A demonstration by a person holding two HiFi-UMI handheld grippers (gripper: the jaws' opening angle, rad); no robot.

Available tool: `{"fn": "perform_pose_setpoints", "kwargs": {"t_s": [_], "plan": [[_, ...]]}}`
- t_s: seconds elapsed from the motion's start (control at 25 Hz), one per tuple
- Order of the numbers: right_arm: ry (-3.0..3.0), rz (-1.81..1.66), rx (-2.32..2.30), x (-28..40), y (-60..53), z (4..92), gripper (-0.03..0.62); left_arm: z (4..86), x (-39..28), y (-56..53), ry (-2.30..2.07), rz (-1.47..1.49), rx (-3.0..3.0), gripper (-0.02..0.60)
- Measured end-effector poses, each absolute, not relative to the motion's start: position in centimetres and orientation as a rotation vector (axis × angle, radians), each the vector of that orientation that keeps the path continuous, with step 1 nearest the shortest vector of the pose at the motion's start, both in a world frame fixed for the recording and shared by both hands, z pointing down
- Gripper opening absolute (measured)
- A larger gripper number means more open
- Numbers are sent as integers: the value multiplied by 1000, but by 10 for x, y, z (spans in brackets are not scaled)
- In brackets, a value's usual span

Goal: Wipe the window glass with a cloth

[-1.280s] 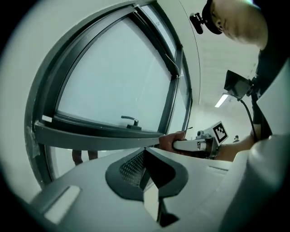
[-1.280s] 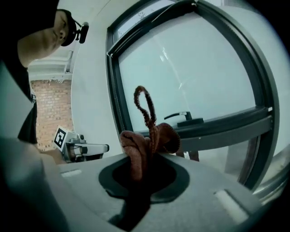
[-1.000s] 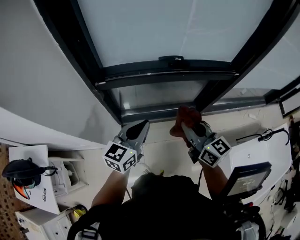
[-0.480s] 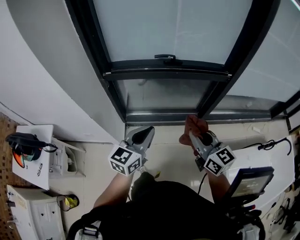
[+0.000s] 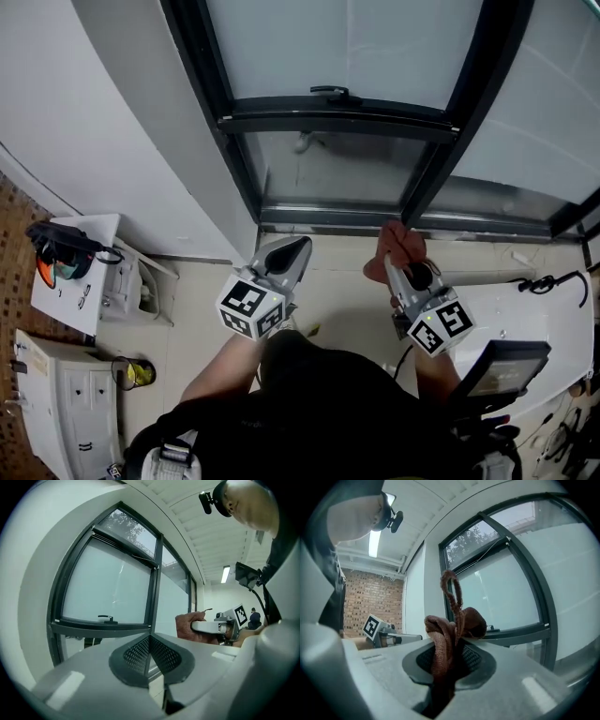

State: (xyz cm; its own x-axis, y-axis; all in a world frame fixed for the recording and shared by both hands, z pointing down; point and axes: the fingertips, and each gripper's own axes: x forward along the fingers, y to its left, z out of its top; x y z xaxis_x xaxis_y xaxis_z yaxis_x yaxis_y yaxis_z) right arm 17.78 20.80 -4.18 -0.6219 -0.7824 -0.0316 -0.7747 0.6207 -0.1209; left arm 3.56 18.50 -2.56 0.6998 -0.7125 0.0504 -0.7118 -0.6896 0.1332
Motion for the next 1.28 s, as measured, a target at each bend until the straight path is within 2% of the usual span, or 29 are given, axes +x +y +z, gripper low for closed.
{"fn": "perform_pose_setpoints", "kwargs": {"t_s": [0.92, 1.12, 1.28], "plan": [[2729, -242, -1396, 182, 237, -25, 40, -41, 23, 206, -1196, -6, 2760, 17], [2726, -221, -1450, 123, 254, -30, 40, -47, -30, 214, -1136, -34, 2793, 17], [2709, -214, -1486, 104, 266, -26, 40, -45, -41, 222, -1082, -42, 2825, 17]]}}
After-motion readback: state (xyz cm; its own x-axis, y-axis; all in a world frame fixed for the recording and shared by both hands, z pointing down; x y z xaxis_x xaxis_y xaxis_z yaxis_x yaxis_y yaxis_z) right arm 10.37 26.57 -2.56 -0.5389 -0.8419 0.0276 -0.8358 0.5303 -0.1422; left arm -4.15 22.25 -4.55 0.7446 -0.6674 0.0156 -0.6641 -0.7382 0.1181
